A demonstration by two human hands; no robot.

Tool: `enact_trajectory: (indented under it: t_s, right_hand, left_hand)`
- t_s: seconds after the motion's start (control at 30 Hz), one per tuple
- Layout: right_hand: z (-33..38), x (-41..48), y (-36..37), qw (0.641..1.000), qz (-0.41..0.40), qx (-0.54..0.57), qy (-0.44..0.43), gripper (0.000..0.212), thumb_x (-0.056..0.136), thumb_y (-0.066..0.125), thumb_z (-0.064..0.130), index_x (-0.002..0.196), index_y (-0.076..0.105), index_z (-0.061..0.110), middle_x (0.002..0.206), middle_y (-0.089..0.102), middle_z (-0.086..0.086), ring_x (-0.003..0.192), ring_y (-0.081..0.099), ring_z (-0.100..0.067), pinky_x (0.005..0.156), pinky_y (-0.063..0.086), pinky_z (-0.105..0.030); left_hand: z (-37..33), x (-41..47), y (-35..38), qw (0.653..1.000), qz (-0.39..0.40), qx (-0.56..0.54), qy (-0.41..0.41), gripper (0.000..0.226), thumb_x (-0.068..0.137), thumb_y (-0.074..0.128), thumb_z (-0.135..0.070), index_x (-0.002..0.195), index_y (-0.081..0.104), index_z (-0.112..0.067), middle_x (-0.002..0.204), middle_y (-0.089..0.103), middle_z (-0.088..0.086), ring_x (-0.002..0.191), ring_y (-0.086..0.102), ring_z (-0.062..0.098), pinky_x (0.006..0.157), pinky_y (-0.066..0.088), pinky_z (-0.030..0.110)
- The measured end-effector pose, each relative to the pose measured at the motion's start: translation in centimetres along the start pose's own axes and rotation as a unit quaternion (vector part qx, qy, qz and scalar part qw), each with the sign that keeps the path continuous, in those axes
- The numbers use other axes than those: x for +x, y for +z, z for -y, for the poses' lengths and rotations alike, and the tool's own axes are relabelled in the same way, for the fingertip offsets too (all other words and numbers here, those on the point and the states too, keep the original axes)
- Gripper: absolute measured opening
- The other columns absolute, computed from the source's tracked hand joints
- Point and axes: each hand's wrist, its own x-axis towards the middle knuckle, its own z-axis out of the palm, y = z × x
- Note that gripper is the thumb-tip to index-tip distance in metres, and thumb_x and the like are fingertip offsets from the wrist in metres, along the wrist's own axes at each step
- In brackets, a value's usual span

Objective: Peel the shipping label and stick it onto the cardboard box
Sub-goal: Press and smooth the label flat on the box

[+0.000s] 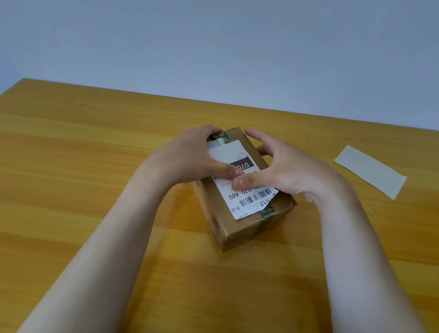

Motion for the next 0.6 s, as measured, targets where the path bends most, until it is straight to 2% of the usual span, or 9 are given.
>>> enact_trajectory:
  t_s: [0.07,0.17,0.23,0.37,0.5,0.6]
  right_hand:
    - [0.0,0.0,0.0,1.0,-0.006,-0.015,0.002,0.118,0.06,0.098,0.049,0.156,0.03,0.059,0.125,0.063,0.016,0.104,0.07,-0.008,0.096,0.057,-0.037]
    - [0.0,0.0,0.0,1.0,-0.008,-0.026,0.009,0.122,0.061,0.097,0.05,0.159,0.025,0.06,0.119,0.065,0.009,0.098,0.072,-0.011,0.091,0.059,-0.037]
    - [0.0,-0.1,-0.1,0.999,0.002,-0.038,0.009,0.126,0.06,0.098,0.05,0.16,0.021,0.059,0.111,0.065,0.013,0.093,0.073,-0.009,0.086,0.059,-0.034]
    - [-0.1,-0.3,-0.2,0.998,0.029,-0.048,0.008,0.136,0.055,0.099,0.049,0.162,0.016,0.057,0.104,0.062,0.023,0.094,0.073,-0.007,0.093,0.061,-0.043]
    - [-0.1,-0.2,0.0,0.998,0.023,-0.049,0.008,0.122,0.053,0.101,0.05,0.153,0.03,0.055,0.103,0.067,0.003,0.085,0.078,-0.017,0.085,0.063,-0.054]
    - [-0.1,-0.1,0.1,0.998,0.021,-0.05,0.01,0.108,0.057,0.1,0.048,0.144,0.036,0.05,0.099,0.067,-0.001,0.075,0.078,-0.015,0.07,0.065,-0.047]
  left_hand:
    - [0.0,0.1,0.0,1.0,-0.007,0.007,-0.002,0.092,0.067,0.093,-0.053,0.146,0.05,-0.037,0.13,0.063,-0.006,0.11,0.065,0.017,0.084,0.058,0.04]
    - [-0.1,0.0,0.1,1.0,-0.005,0.001,-0.02,0.088,0.067,0.093,-0.049,0.142,0.049,-0.039,0.124,0.062,-0.005,0.099,0.068,0.018,0.066,0.057,0.037]
    - [-0.1,-0.1,0.1,1.0,0.007,-0.002,-0.027,0.087,0.066,0.095,-0.046,0.14,0.049,-0.039,0.122,0.062,-0.004,0.097,0.07,0.02,0.066,0.062,0.041]
    - [-0.3,-0.3,0.2,0.999,0.037,-0.004,-0.031,0.085,0.064,0.098,-0.042,0.135,0.05,-0.041,0.119,0.064,-0.003,0.096,0.074,0.024,0.076,0.066,0.054]
    - [-1.0,-0.5,0.5,0.999,0.008,-0.012,-0.04,0.069,0.066,0.096,-0.043,0.121,0.056,-0.034,0.106,0.066,-0.002,0.089,0.075,0.025,0.071,0.066,0.055]
    - [-1.3,-0.7,0.8,0.999,-0.003,0.0,-0.037,0.06,0.07,0.093,-0.045,0.115,0.057,-0.03,0.098,0.067,-0.003,0.085,0.075,0.025,0.071,0.066,0.055]
